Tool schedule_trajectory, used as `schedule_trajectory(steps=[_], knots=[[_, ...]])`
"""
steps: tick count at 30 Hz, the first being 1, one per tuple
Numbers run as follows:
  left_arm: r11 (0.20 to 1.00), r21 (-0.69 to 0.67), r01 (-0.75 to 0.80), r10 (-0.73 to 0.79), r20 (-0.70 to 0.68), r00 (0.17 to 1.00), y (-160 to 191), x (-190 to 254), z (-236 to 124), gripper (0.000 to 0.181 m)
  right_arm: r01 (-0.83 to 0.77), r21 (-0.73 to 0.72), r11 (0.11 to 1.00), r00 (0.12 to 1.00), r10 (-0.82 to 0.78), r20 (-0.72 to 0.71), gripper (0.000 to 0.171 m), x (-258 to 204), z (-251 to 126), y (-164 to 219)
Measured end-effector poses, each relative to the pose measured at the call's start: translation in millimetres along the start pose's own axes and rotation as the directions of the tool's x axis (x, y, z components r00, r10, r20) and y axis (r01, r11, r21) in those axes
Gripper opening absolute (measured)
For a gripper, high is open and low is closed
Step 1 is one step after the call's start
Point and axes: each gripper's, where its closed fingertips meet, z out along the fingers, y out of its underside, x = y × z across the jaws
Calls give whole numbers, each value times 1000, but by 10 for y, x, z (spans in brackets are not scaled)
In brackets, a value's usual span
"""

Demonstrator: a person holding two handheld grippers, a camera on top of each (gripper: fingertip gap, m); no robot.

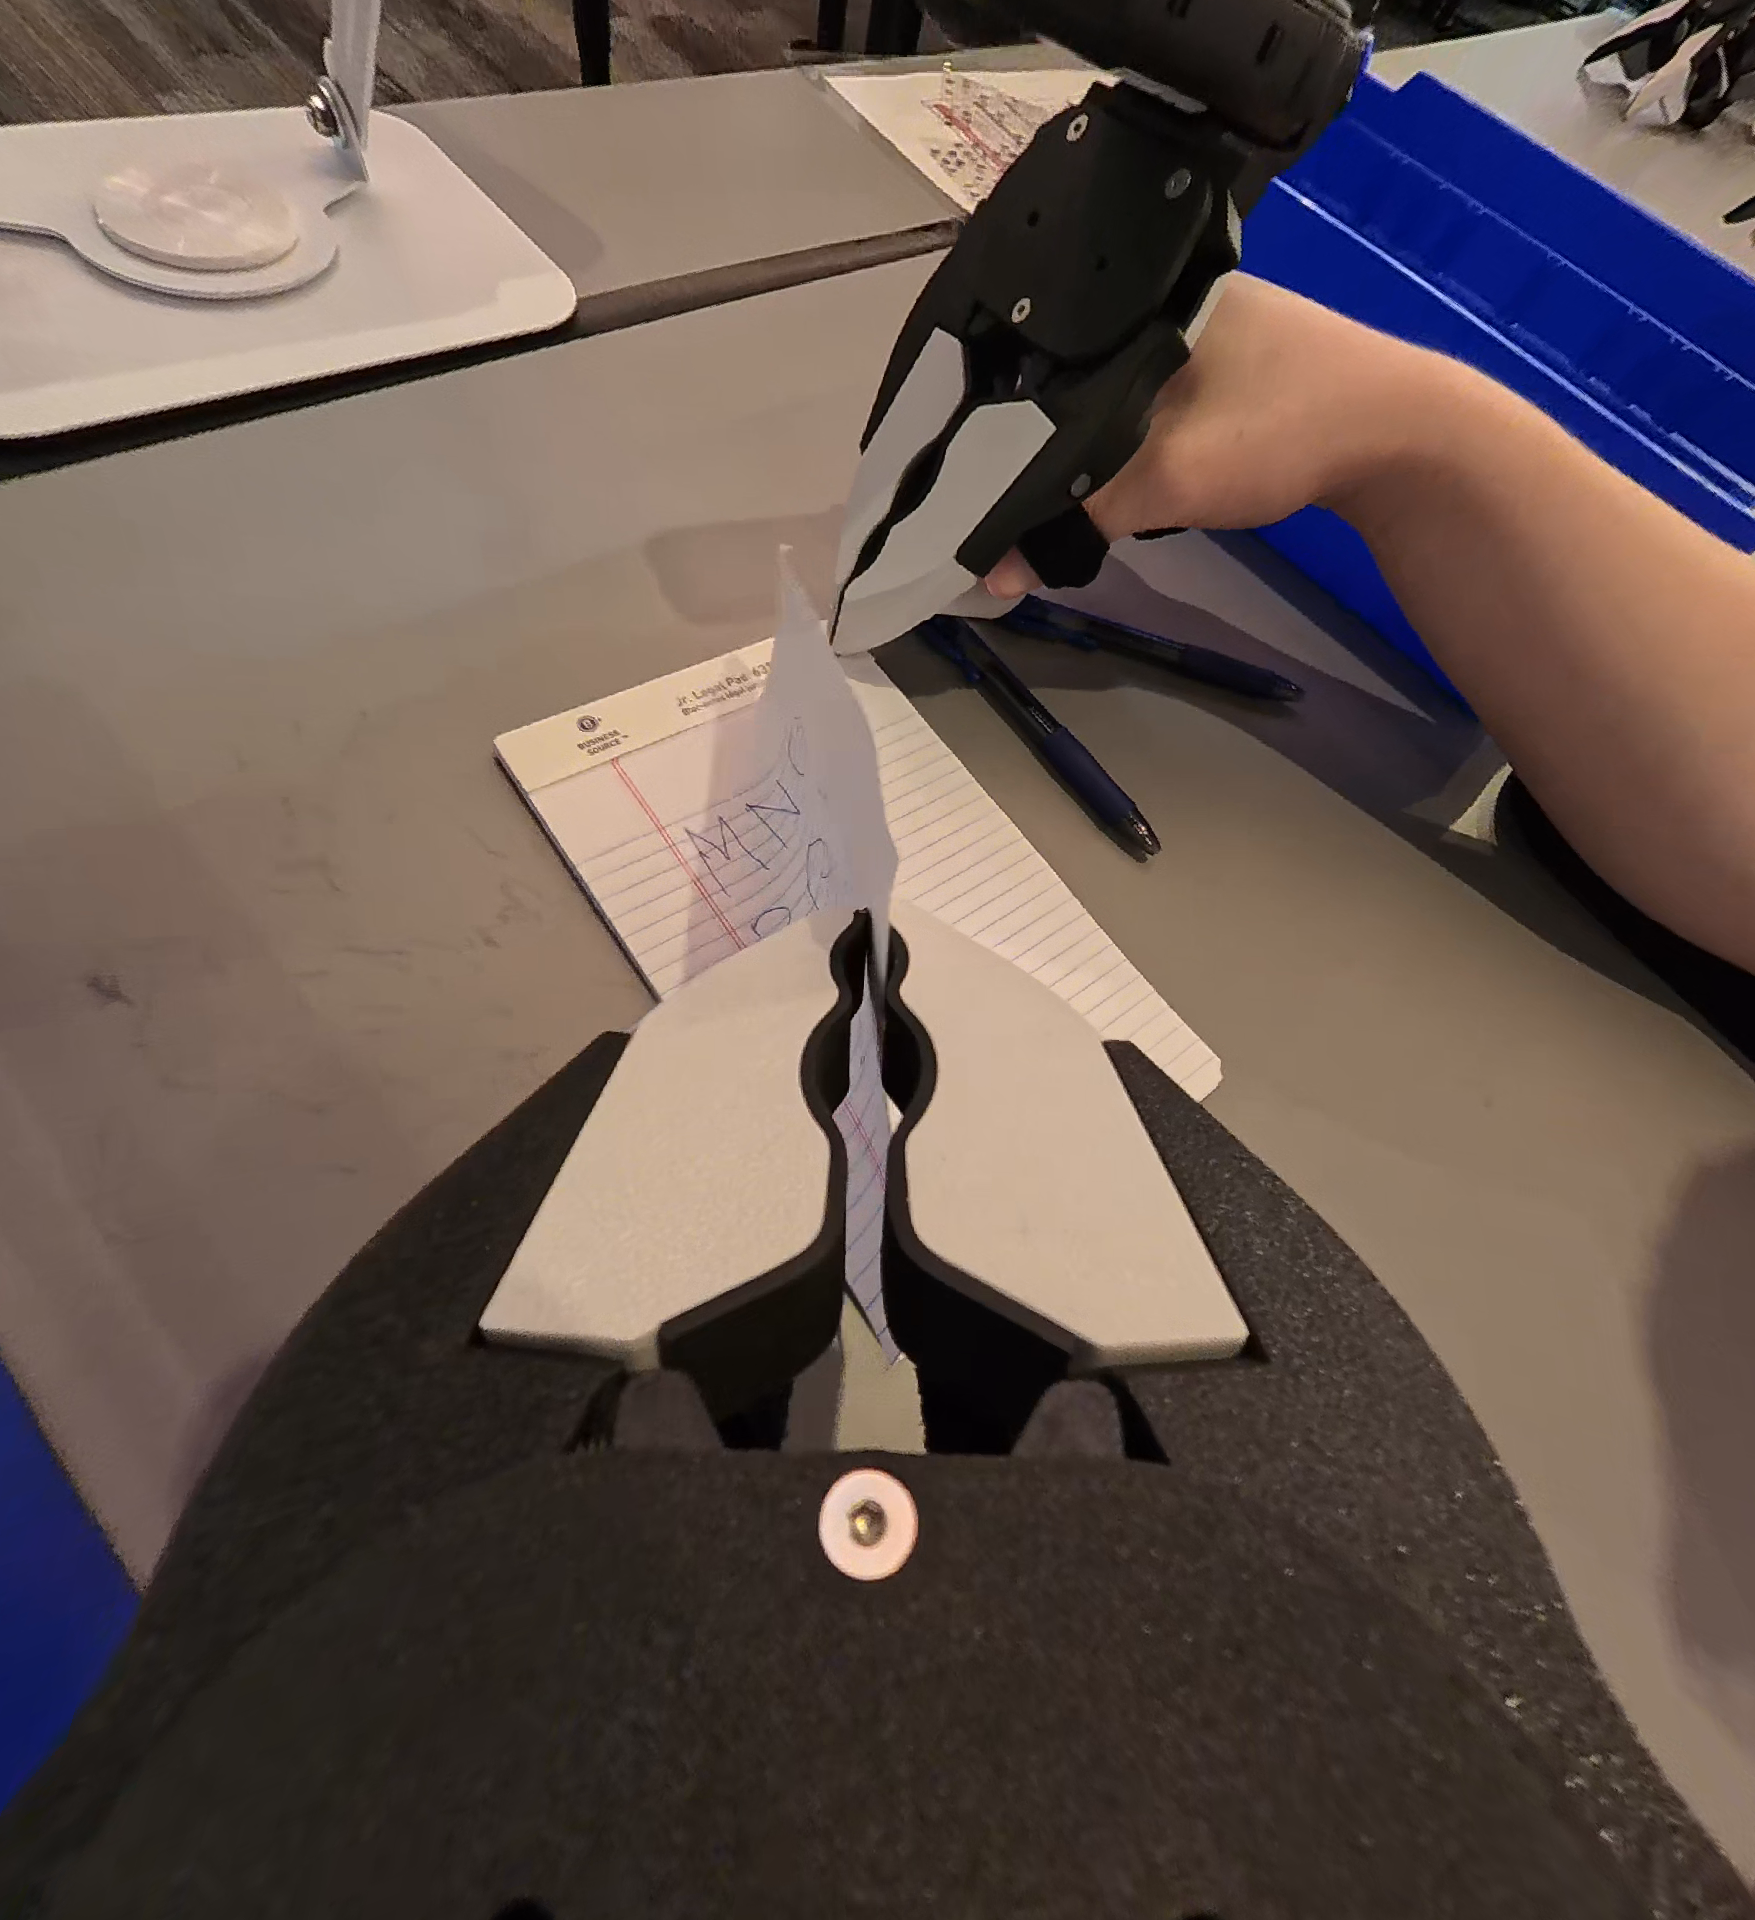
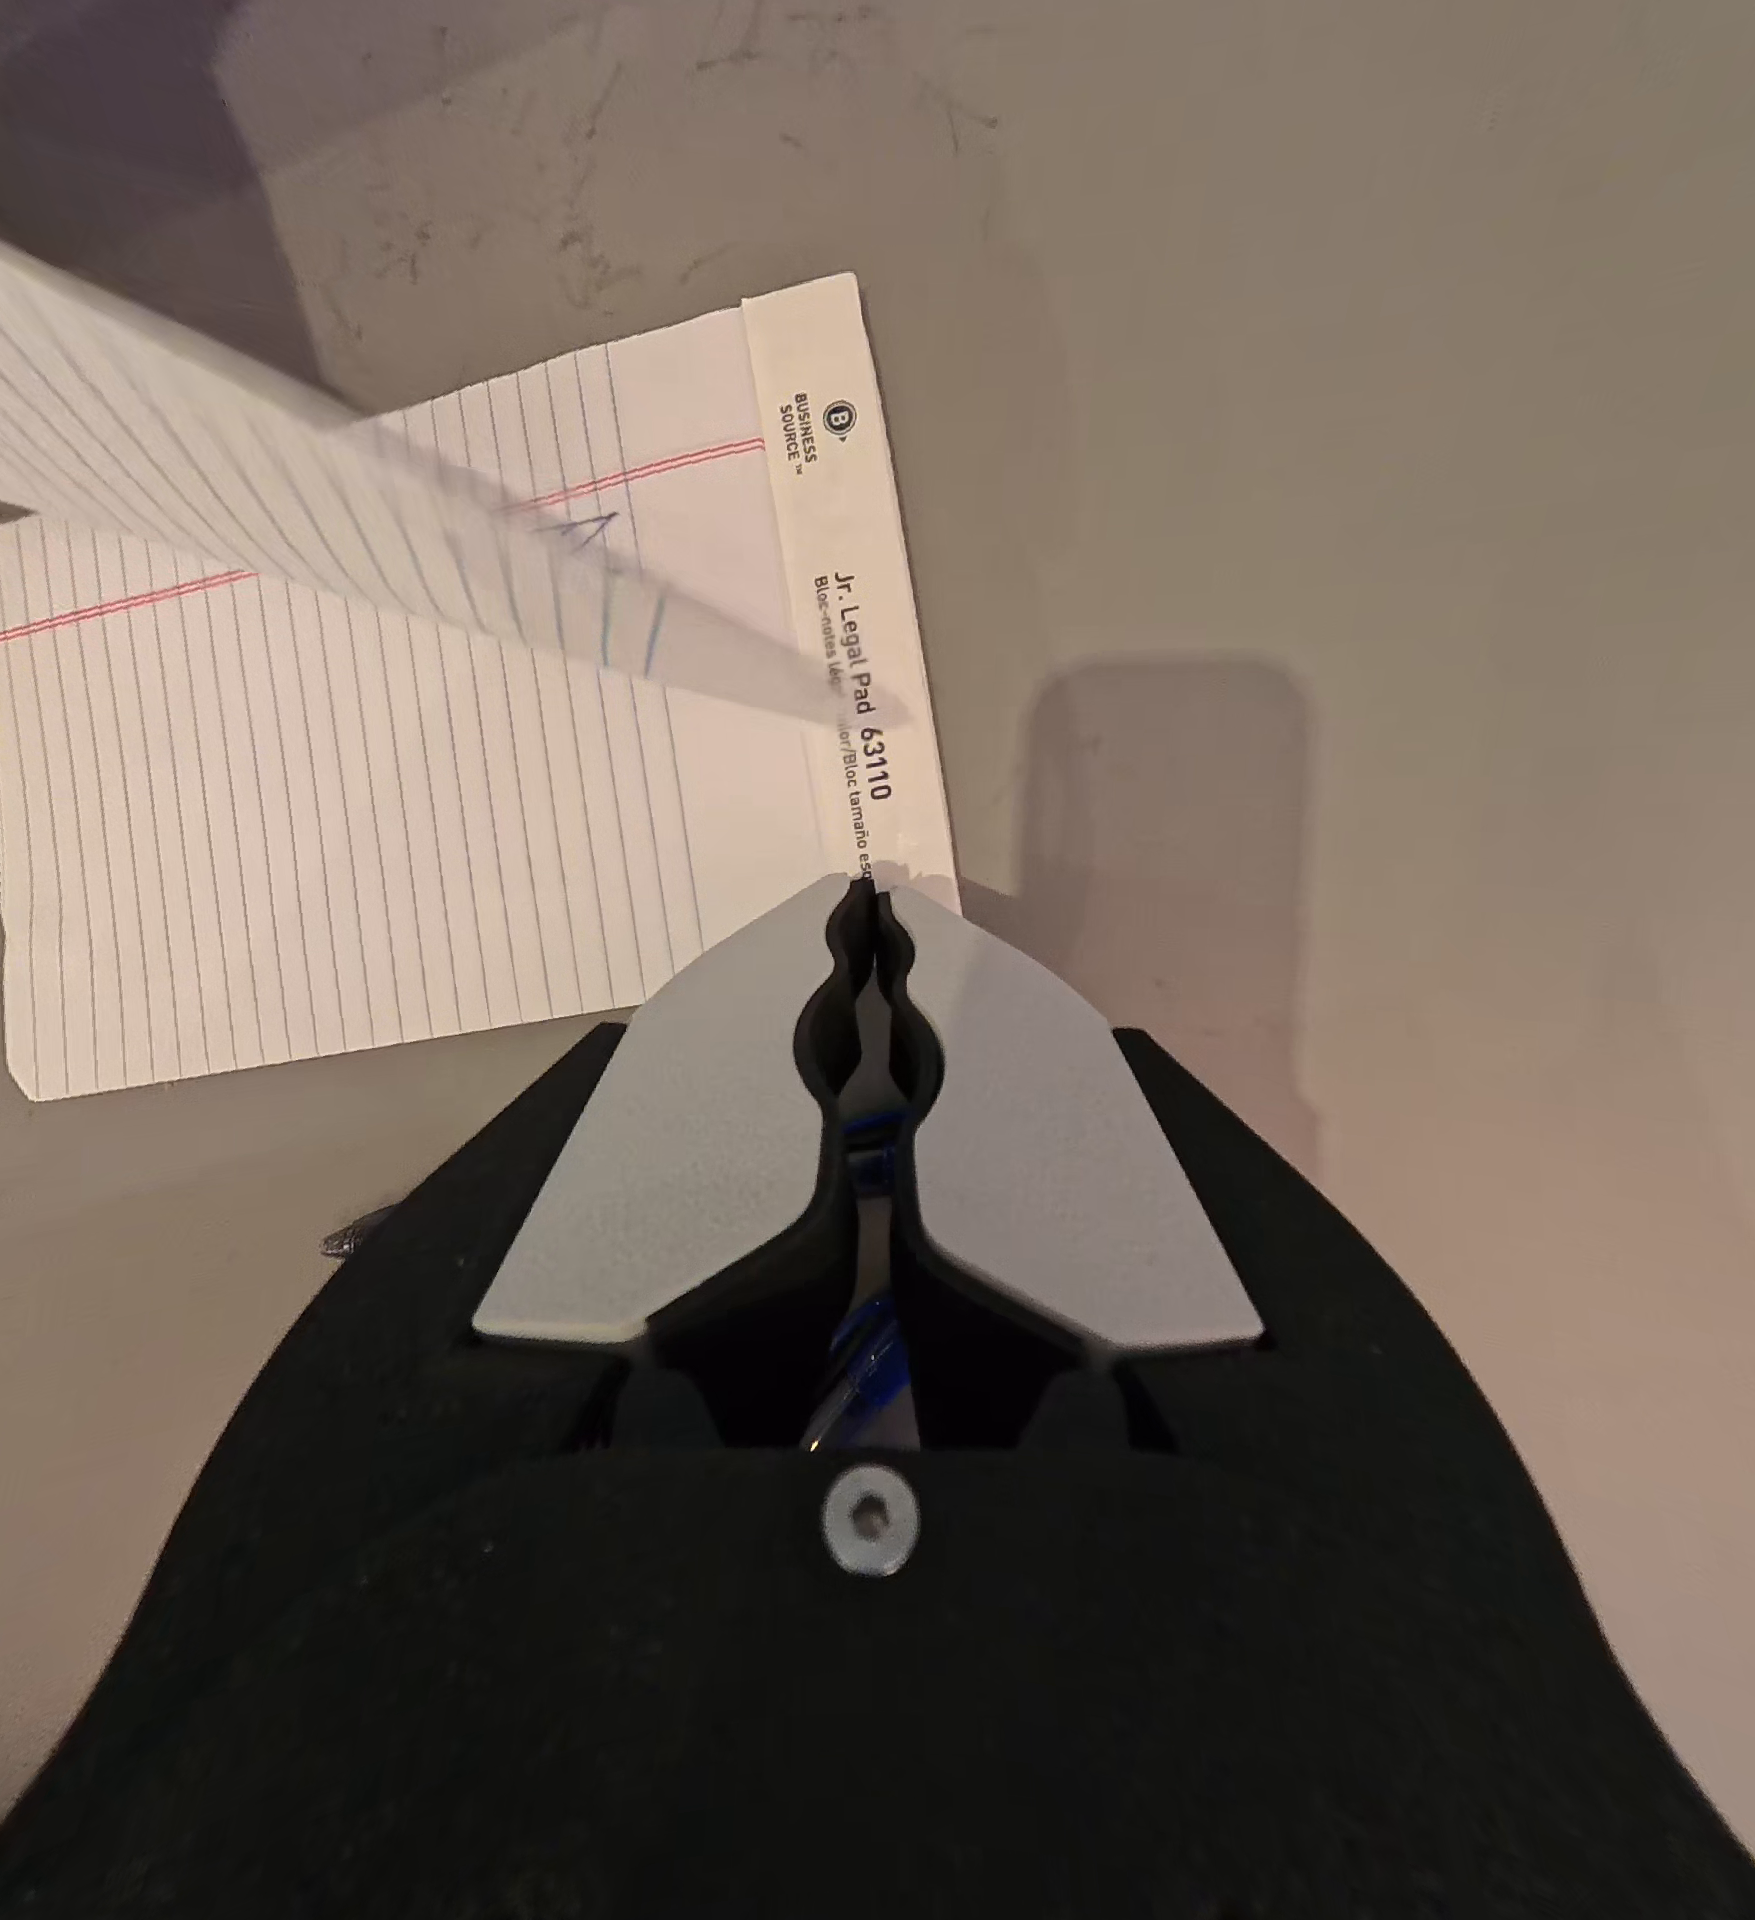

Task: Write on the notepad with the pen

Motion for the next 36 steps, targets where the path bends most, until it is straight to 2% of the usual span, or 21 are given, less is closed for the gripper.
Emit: schedule_trajectory(steps=[36], knots=[[997,74,2,-12,136,991,-239,-297,-603,0,30,-16,999,999,-30,-29,0,1,-9,-9]])
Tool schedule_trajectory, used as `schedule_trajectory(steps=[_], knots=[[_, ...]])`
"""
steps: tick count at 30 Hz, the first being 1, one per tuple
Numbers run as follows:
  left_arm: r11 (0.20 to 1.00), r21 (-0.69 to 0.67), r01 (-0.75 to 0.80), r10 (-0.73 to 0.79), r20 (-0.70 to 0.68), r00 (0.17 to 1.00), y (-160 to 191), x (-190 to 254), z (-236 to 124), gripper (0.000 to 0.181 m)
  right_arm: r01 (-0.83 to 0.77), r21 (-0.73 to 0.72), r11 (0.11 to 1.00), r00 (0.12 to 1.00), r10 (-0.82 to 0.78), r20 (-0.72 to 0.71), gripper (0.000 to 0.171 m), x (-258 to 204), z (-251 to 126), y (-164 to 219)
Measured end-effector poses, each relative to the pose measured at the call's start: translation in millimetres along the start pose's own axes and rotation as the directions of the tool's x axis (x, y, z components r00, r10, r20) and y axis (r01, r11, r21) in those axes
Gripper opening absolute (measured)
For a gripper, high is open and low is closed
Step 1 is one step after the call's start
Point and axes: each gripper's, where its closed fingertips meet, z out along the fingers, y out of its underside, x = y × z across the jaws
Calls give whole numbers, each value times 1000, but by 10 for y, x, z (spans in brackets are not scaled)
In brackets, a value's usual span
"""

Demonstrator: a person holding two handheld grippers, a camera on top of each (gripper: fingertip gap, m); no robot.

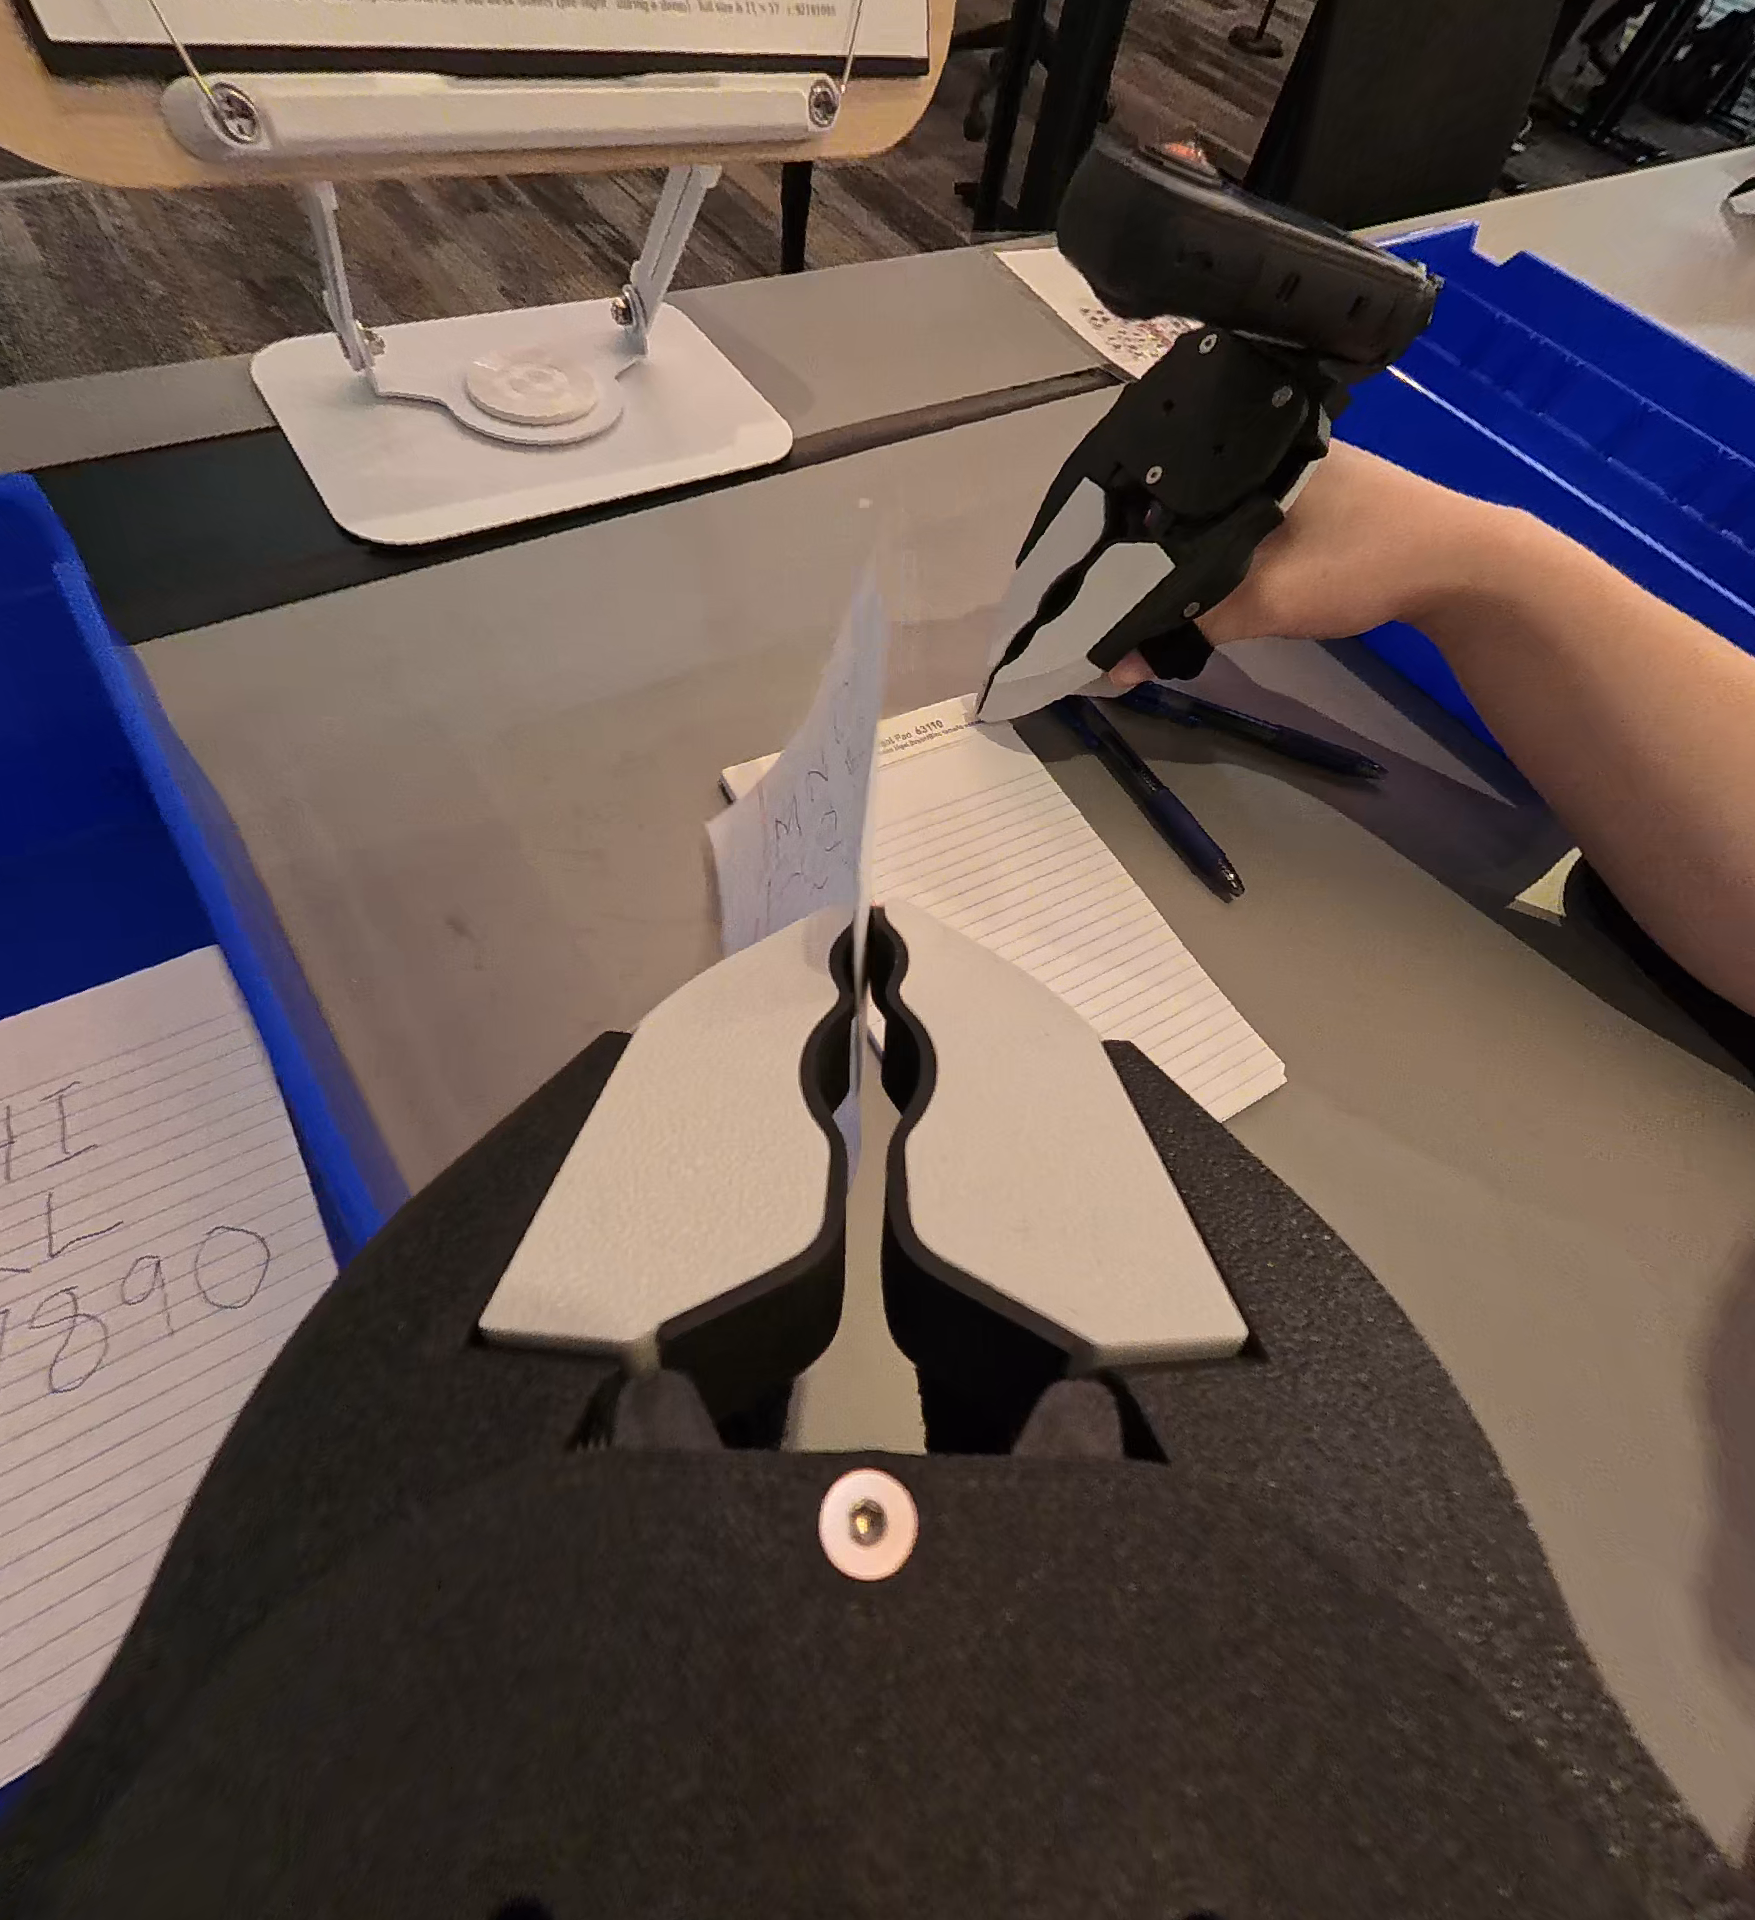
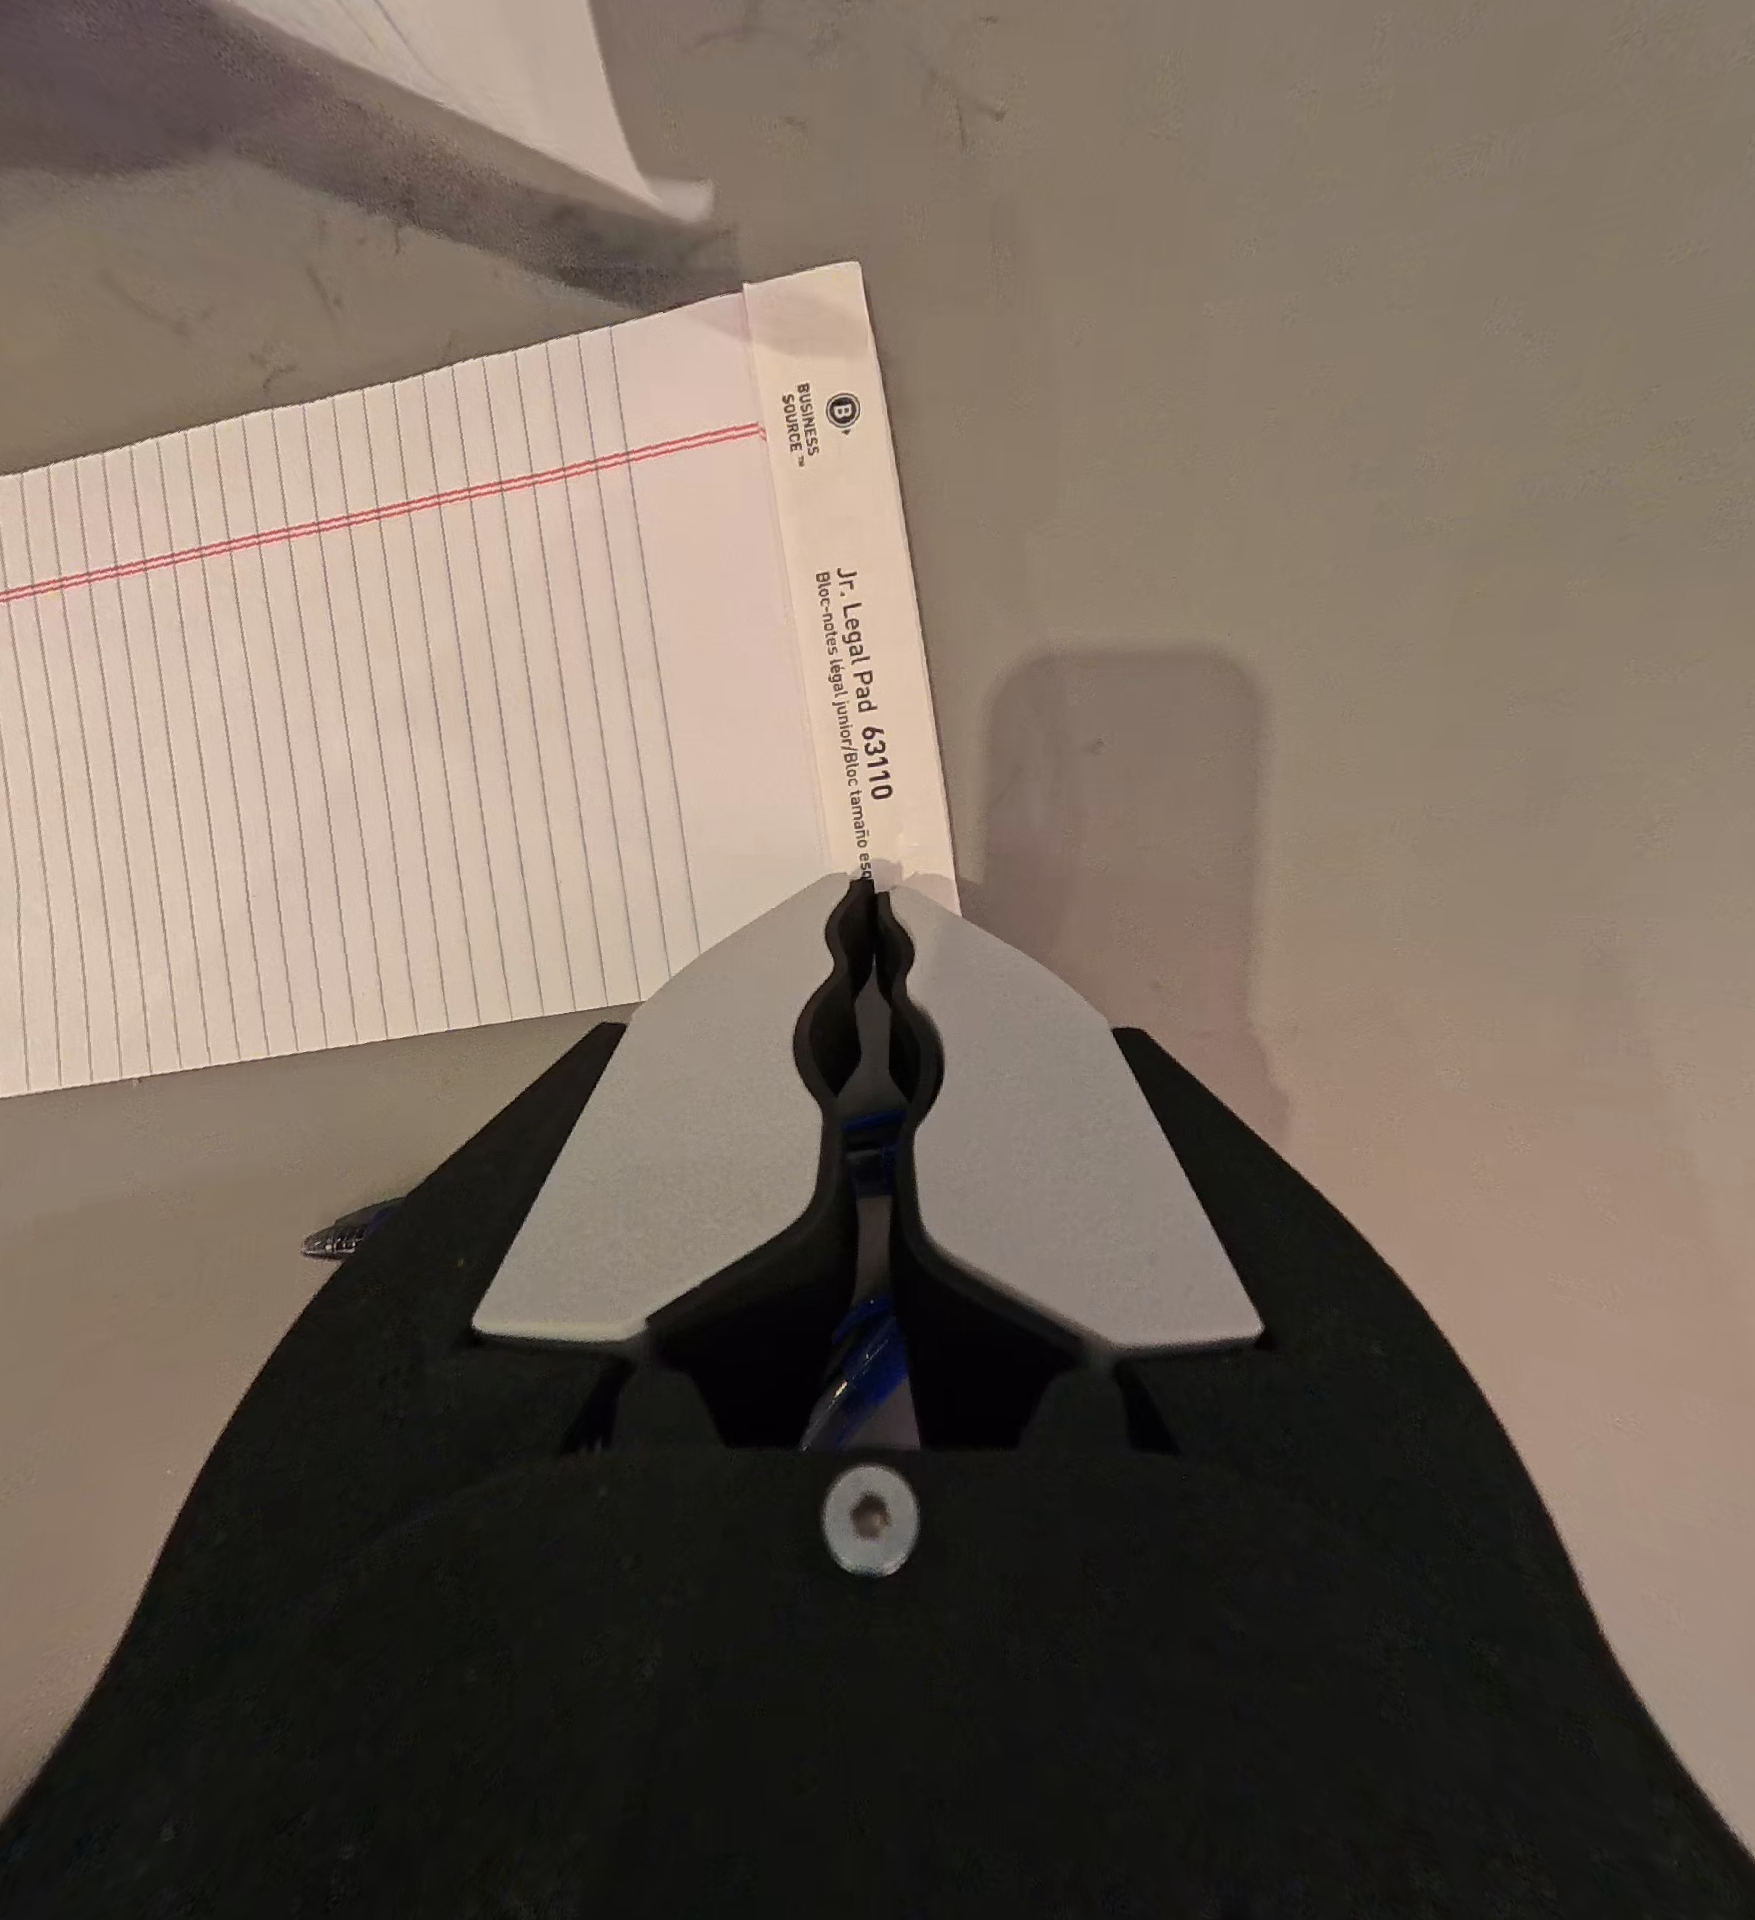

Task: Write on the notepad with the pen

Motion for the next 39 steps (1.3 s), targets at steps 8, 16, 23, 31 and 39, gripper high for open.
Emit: schedule_trajectory(steps=[8,16,23,31,39], knots=[[1000,18,-17,17,26,1000,-47,34,-133,0,-63,-29,998,998,63,-25,0,-10,-19,4],[972,-56,-229,235,154,960,58,222,-150,0,-547,341,765,788,332,519,38,-964,-812,-961],[956,-84,-281,290,128,949,248,647,105,0,-789,145,597,541,564,623,63,-1319,-699,-939],[950,-93,-299,307,85,948,363,997,352,0,-865,81,495,476,759,445,69,-1136,-552,-604],[935,-114,-336,342,39,939,472,1219,526,3,-866,18,499,457,779,429,1,-1262,-448,-384]])
